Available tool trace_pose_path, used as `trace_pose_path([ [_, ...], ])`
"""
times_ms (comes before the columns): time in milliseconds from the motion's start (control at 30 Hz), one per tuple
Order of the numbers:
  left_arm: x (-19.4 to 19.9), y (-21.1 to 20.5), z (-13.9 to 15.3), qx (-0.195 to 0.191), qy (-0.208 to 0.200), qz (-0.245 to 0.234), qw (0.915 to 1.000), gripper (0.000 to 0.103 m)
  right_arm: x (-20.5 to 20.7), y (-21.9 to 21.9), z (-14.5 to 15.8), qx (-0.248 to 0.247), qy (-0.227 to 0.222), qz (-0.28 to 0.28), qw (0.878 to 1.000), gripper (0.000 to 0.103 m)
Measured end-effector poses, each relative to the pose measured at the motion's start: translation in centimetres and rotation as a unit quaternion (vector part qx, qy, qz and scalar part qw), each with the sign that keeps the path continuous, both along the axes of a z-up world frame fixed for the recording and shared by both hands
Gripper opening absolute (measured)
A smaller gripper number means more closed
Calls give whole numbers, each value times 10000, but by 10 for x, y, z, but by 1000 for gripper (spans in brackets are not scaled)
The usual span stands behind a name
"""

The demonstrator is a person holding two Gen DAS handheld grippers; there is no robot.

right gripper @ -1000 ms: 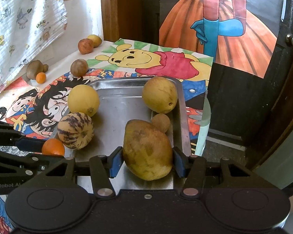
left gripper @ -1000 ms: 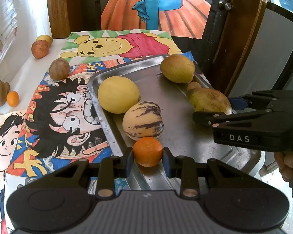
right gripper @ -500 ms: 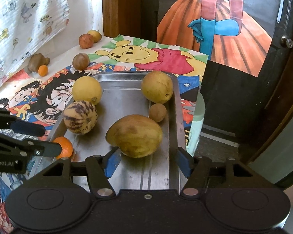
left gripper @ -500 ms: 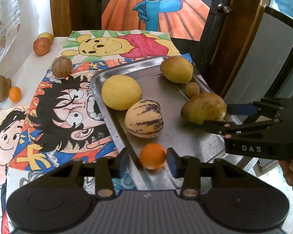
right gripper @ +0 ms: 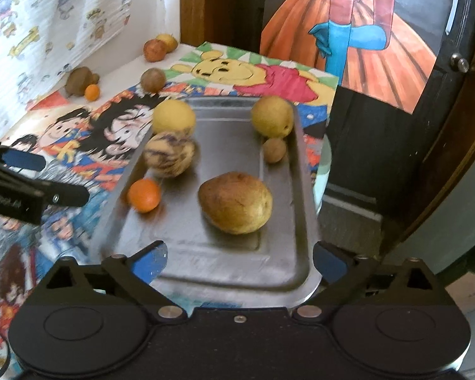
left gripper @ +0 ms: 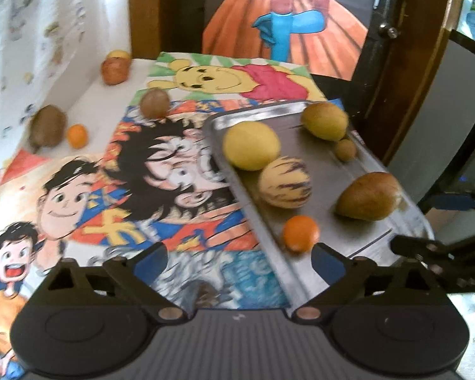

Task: Organize fruits
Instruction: 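Open the right gripper to set the oval fruit in the tray while the left releases the orange, then withdraw both open tools from the tray back toward the loose fruits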

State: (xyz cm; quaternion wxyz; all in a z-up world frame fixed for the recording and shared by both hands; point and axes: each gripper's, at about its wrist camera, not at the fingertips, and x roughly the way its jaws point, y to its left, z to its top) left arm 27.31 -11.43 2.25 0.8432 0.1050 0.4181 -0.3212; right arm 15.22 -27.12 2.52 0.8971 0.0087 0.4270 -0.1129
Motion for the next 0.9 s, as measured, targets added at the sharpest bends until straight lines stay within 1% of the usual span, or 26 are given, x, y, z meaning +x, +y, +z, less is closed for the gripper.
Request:
trace_pose_path([
  [200, -3, 31, -3, 166, -18, 154, 9997, 102, -16, 30, 0, 153, 399, 56, 9991, 102],
  [400, -6, 60, -6, 326, 101, 357, 9988, 102, -25, 57, -1, 818, 895, 65, 9926, 102],
  [500, -6, 74, -7, 427, 109, 455, 9980, 102, -21, 66, -2, 1253, 1073, 99, 9863, 102],
  [567, -6, 83, -7, 489, 120, 557, 9972, 102, -16, 74, -3, 1372, 1172, 114, 9835, 102],
  [767, -1, 104, -8, 658, 121, 928, 9934, 102, 2, 91, 0, 1450, 1064, 465, 9826, 102],
  [900, 6, 113, -9, 866, 119, 1262, 9881, 103, 15, 96, 2, 1463, 980, 668, 9821, 102],
])
